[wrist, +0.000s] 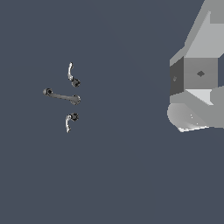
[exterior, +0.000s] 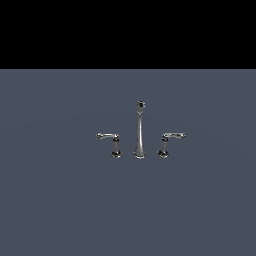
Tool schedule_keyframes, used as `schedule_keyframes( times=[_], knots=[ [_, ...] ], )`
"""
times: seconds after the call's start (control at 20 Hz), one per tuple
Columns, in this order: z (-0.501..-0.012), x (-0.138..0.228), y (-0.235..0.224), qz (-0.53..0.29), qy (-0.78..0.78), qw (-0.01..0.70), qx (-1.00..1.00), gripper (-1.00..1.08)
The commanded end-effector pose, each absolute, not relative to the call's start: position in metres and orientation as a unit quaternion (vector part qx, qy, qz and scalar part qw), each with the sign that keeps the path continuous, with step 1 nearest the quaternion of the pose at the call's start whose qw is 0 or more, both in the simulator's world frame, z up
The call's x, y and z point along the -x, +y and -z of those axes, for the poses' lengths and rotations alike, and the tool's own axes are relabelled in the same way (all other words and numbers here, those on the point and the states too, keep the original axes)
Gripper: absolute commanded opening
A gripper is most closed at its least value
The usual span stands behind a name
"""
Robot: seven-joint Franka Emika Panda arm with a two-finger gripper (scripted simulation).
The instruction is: Turn on the faucet by rotating a designated handle.
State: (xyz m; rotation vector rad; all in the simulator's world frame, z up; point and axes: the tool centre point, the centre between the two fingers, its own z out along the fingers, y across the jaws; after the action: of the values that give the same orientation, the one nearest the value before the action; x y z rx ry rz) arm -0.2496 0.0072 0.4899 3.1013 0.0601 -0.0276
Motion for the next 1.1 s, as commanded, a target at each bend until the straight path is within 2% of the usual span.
schedule_keyframes(
  times=[0.0,0.55,1.05],
  knots=[
    [-0.490,0.250,0.007,0.009,0.019,0.020,-1.000,-1.00],
    [-0.472,0.244,0.018,0.009,-0.015,0.019,-1.000,-1.00],
    [-0.426,0.227,0.045,0.008,-0.105,0.017,-0.994,-1.00]
  ],
)
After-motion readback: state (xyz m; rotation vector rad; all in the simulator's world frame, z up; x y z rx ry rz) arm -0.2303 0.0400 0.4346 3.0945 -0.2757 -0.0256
